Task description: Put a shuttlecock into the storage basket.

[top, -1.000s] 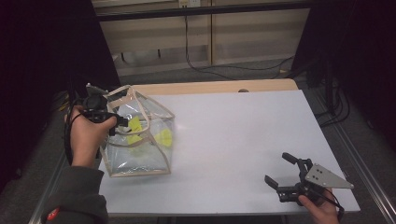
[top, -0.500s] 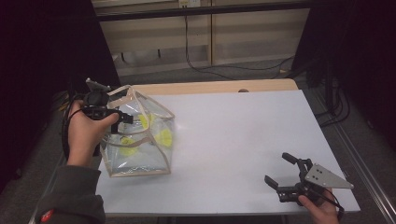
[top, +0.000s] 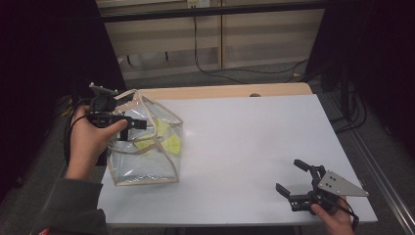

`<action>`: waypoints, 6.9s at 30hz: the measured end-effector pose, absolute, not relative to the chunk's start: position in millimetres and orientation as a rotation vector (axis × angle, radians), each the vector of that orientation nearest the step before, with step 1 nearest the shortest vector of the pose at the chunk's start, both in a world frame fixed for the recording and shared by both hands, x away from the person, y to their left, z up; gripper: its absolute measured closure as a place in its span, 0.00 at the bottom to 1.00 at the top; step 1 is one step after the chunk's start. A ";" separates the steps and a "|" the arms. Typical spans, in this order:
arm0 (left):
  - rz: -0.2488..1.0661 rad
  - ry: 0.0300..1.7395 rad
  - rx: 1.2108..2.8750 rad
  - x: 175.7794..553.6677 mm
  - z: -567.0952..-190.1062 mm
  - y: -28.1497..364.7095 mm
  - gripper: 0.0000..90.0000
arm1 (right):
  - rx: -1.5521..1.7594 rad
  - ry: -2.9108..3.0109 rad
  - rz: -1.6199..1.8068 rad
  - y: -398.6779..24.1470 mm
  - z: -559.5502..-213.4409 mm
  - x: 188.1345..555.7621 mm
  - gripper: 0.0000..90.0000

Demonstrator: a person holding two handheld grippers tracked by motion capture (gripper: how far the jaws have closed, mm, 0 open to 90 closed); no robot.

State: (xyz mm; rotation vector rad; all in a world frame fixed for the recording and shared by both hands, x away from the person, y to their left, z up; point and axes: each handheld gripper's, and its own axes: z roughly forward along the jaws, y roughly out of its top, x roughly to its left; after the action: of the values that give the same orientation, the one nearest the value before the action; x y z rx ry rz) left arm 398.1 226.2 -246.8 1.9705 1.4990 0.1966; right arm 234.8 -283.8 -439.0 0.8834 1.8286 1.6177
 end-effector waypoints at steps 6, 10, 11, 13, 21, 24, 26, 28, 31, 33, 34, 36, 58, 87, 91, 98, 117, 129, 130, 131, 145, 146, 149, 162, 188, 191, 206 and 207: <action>0.178 1.411 1.962 395.5 -244.8 225.3 0.26 | 0.886 1.824 1.620 -285.2 -438.9 234.2 0.03; 0.171 1.349 1.957 392.2 -244.8 220.5 0.23 | 0.887 1.825 1.618 -284.5 -438.8 234.2 0.03; 0.169 1.337 1.962 391.7 -244.8 220.1 0.22 | 0.885 1.828 1.616 -283.9 -438.9 234.2 0.03; 0.170 1.320 1.964 390.0 -244.5 217.2 0.21 | 0.881 1.830 1.616 -283.3 -438.9 234.3 0.03; 0.164 1.259 1.956 384.5 -240.6 209.3 0.20 | 0.877 1.829 1.622 -282.1 -438.5 235.2 0.03; 0.151 1.244 1.952 382.5 -239.9 206.9 0.20 | 0.875 1.835 1.618 -281.6 -438.6 235.3 0.03; 0.143 1.234 1.946 381.4 -240.0 205.4 0.20 | 0.870 1.834 1.618 -281.4 -438.8 235.7 0.03; 0.138 1.226 1.944 380.6 -240.8 203.7 0.20 | 0.871 1.835 1.620 -281.1 -438.8 235.6 0.03; 0.130 1.211 1.945 379.1 -242.1 200.1 0.20 | 0.874 1.835 1.618 -281.3 -438.5 235.3 0.03; 0.127 1.186 1.948 378.0 -242.5 197.6 0.20 | 0.876 1.833 1.619 -281.7 -438.6 235.2 0.03; 0.122 1.179 1.944 377.4 -242.6 196.2 0.20 | 0.878 1.832 1.620 -281.8 -438.7 235.2 0.03; 0.113 1.163 1.940 376.9 -242.7 193.7 0.20 | 0.877 1.832 1.619 -282.0 -438.8 235.1 0.03; 0.054 1.013 1.930 366.9 -241.9 161.6 0.19 | 0.883 1.828 1.619 -283.0 -438.6 234.3 0.03; -0.043 0.889 1.949 344.5 -271.5 131.3 0.17 | 0.884 1.829 1.614 -283.0 -438.5 233.7 0.03; -0.068 0.866 1.958 341.8 -278.0 128.8 0.17 | 0.878 1.835 1.615 -282.0 -439.0 233.8 0.03; -0.081 0.853 1.960 336.7 -291.5 124.2 0.17 | 0.882 1.834 1.611 -283.3 -438.9 233.0 0.03; -0.045 0.789 1.954 324.3 -326.1 130.8 0.15 | 0.883 1.831 1.613 -283.1 -438.9 234.2 0.03; -0.025 0.746 1.953 319.0 -340.9 140.6 0.14 | 0.879 1.832 1.611 -283.5 -439.3 233.4 0.03; -0.019 0.743 1.955 318.9 -342.0 141.2 0.14 | 0.882 1.833 1.612 -283.3 -439.4 233.3 0.03; -0.017 0.739 1.955 318.6 -342.8 142.1 0.14 | 0.882 1.834 1.611 -283.4 -439.4 233.2 0.03; 0.010 0.709 1.949 317.3 -354.8 157.7 0.13 | 0.884 1.829 1.615 -283.9 -439.2 232.9 0.03; 0.008 0.705 1.948 317.4 -355.6 159.4 0.13 | 0.884 1.829 1.614 -284.0 -439.3 232.9 0.03; 0.015 0.710 1.936 316.6 -357.9 162.9 0.13 | 0.889 1.831 1.612 -284.2 -439.6 232.7 0.03; 0.038 0.720 1.908 313.9 -364.7 178.5 0.13 | 0.883 1.828 1.612 -284.5 -439.0 232.5 0.03; 0.047 0.714 1.907 310.0 -379.0 193.5 0.13 | 0.889 1.828 1.613 -284.9 -438.8 232.0 0.03; 0.053 0.711 1.908 309.5 -379.2 195.4 0.13 | 0.886 1.828 1.613 -285.1 -438.7 231.8 0.03; 0.065 0.702 1.899 306.3 -382.5 202.2 0.13 | 0.884 1.823 1.613 -285.5 -438.3 231.8 0.03; 0.063 0.701 1.898 306.1 -382.7 202.5 0.13 | 0.884 1.824 1.611 -285.5 -438.1 231.6 0.03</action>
State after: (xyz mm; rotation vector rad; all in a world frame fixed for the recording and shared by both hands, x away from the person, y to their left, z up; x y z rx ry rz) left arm 306.1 202.5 -382.7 1.8979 0.7015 0.0630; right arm 231.6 -285.5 -438.1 0.8837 1.8236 1.6111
